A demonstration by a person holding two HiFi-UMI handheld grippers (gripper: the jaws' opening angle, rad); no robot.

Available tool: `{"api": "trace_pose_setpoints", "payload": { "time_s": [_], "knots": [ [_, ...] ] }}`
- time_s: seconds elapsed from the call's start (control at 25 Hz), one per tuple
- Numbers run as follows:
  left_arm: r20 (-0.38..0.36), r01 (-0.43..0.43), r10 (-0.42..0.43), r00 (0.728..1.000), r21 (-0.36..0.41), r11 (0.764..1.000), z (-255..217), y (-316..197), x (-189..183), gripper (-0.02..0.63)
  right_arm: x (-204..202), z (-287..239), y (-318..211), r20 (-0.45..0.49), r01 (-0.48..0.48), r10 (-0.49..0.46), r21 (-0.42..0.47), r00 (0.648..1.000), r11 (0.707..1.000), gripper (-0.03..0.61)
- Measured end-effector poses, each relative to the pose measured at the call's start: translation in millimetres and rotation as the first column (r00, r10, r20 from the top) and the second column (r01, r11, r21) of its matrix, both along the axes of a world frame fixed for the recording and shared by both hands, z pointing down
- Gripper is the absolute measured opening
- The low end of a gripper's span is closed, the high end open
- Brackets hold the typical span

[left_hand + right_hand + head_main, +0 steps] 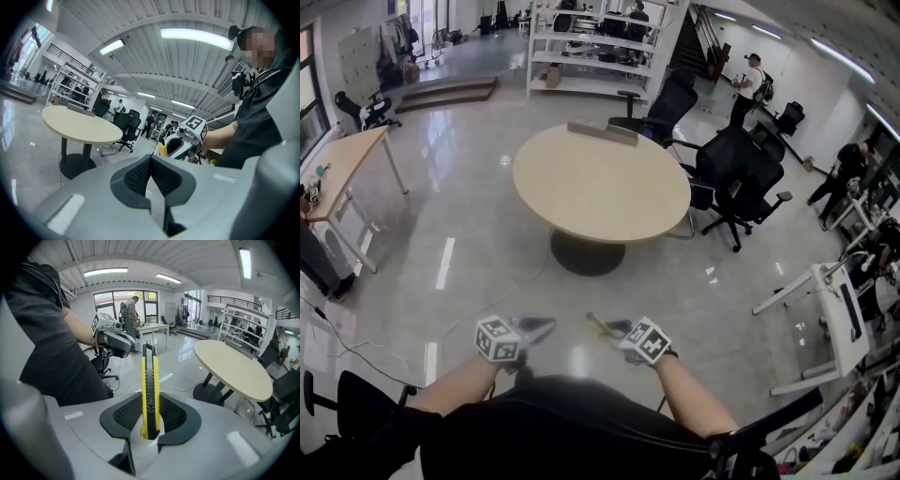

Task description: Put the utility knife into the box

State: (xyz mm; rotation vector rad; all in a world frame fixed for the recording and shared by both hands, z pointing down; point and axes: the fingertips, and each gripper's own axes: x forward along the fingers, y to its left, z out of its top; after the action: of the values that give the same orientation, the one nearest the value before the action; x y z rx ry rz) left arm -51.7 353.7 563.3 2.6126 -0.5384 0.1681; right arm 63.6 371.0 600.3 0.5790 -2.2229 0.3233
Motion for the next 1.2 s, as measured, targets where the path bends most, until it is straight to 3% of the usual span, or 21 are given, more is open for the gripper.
{"api": "trace_pose_setpoints", "payload": {
  "time_s": [0.28, 0.48, 0.72, 0.92, 1.2],
  "knots": [
    [-0.007, -0.098, 0.098, 0.995, 0.025, 0.995, -9, -95, -60, -0.002, -63, -9, -86, -0.013, -0.081, 0.081, 0.013, 0.997, 0.997, 0.130],
    [-0.020, -0.115, 0.115, 0.993, 0.021, 0.993, -6, -152, -101, -0.002, -112, -18, -139, -0.014, -0.091, 0.092, 0.017, 0.996, 0.996, 0.130],
    [-0.037, -0.082, 0.082, 0.996, 0.004, 0.997, 6, -202, -134, -0.002, -139, -10, -185, -0.035, -0.077, 0.077, 0.002, 0.996, 0.997, 0.130],
    [-0.034, -0.056, 0.056, 0.998, -0.010, 0.998, 12, -227, -136, -0.002, -141, -3, -214, -0.032, -0.052, 0.051, -0.012, 0.998, 0.999, 0.130],
    [0.007, 0.019, -0.019, 1.000, 0.003, 1.000, 17, -273, -110, -0.002, -120, 7, -273, 0.020, 0.038, -0.037, -0.014, 0.999, 0.999, 0.130]
  ]
}}
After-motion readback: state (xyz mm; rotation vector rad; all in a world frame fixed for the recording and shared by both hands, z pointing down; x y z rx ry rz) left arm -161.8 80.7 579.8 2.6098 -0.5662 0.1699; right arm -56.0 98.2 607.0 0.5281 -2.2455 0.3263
